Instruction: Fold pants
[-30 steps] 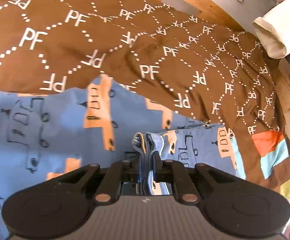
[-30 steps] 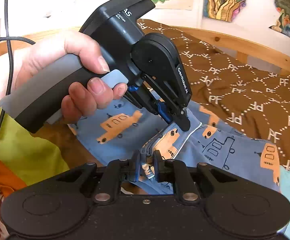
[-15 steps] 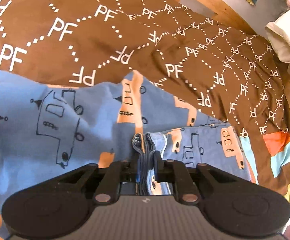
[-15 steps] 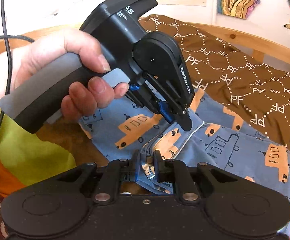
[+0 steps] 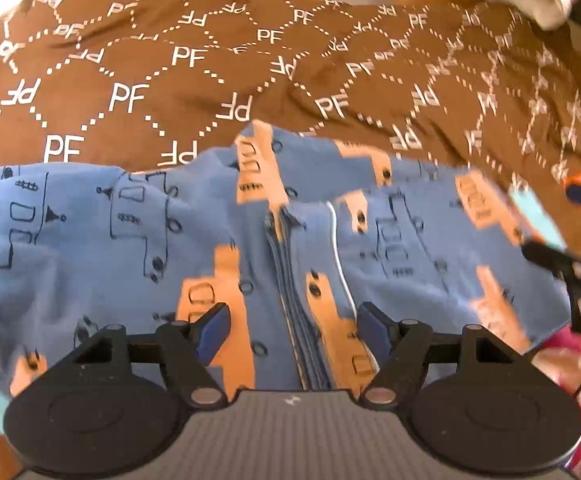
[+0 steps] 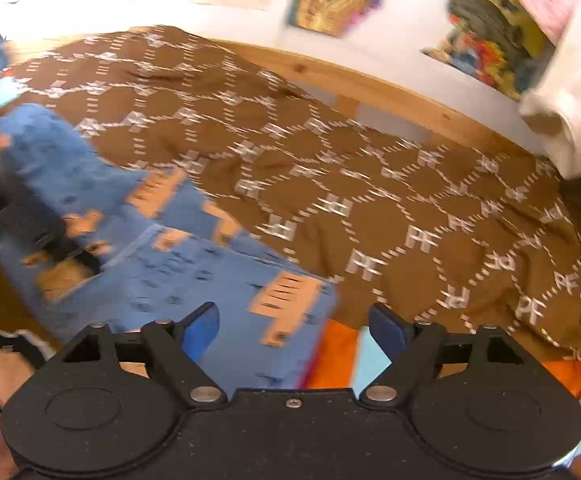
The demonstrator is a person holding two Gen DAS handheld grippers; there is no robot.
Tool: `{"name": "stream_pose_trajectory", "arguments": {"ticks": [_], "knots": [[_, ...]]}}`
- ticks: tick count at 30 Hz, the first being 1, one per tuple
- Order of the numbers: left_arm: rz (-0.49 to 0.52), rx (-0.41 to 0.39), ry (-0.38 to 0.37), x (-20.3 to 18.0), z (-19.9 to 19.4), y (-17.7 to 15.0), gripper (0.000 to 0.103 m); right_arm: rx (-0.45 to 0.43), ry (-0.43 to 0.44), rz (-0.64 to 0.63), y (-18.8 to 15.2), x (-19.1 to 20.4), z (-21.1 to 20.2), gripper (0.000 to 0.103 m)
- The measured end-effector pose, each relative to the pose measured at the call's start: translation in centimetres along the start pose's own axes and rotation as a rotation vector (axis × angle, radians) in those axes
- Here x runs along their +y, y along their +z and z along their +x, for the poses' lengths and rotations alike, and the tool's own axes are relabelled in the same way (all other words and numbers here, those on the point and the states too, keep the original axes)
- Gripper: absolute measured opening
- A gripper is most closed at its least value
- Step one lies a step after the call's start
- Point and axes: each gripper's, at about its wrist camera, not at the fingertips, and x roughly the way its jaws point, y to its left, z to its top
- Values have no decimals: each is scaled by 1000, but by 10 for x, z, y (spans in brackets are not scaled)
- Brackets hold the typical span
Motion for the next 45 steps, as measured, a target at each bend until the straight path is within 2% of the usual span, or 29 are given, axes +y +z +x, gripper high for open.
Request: {"name": "stream_pose_trajectory", "arguments": {"ticks": [2, 4, 5, 6, 9, 12, 15, 18, 20, 24, 25, 27, 30, 32, 34, 38, 41, 43, 45], "knots": [[26, 3, 39, -7, 3, -7, 77, 36, -8, -4, -8, 1, 13, 89], [83, -5, 53, -8, 3, -12, 81, 97, -49, -109, -25, 11, 28, 92], [95, -6, 59, -6, 4, -13, 85, 82, -74, -145, -34, 12, 27, 98], [90, -6, 59, -2, 3, -15, 87, 63, -117, -159, -41, 11, 21, 102], [53, 9, 90, 14, 1, -19, 89, 76, -182, -178, -46, -1, 11, 102], [-6, -14, 90, 20, -16, -19, 88, 113, -274, -194, -45, -10, 11, 100], [-20, -140, 75, 14, -34, -14, 88, -6, -265, -126, -31, -17, -2, 102], [-8, -271, 105, 0, -30, 0, 93, -110, -241, -178, -6, -11, 13, 102], [-8, -316, 127, -11, -12, 12, 95, -146, -216, -211, 2, -8, 35, 102], [26, -232, 240, -22, 33, 23, 91, -109, -215, -328, -9, -10, 91, 102], [28, -216, 232, -18, 42, 19, 93, -112, -218, -314, -13, -15, 96, 102], [-23, -237, 182, -4, 44, 10, 96, -102, -221, -203, -15, -33, 99, 102], [-48, -238, 152, 7, 37, 7, 97, -59, -328, -140, -14, -48, 105, 102], [-71, -236, 147, 13, 28, 6, 97, -54, -322, -84, -11, -58, 99, 101], [-102, -275, 136, 16, 8, -1, 97, -100, -320, -116, -7, -50, 81, 101], [-87, -327, 137, 14, -23, -24, 102, -145, -170, -198, -7, -12, 39, 102], [-59, -269, 149, 10, -20, -38, 102, -100, -110, -288, -15, 22, 28, 102], [-34, -183, 217, 7, -3, -48, 103, -38, -98, -336, -23, 34, 35, 102], [-47, -235, 202, 10, -3, -58, 103, -46, -103, -335, -31, 37, 39, 102]]}}
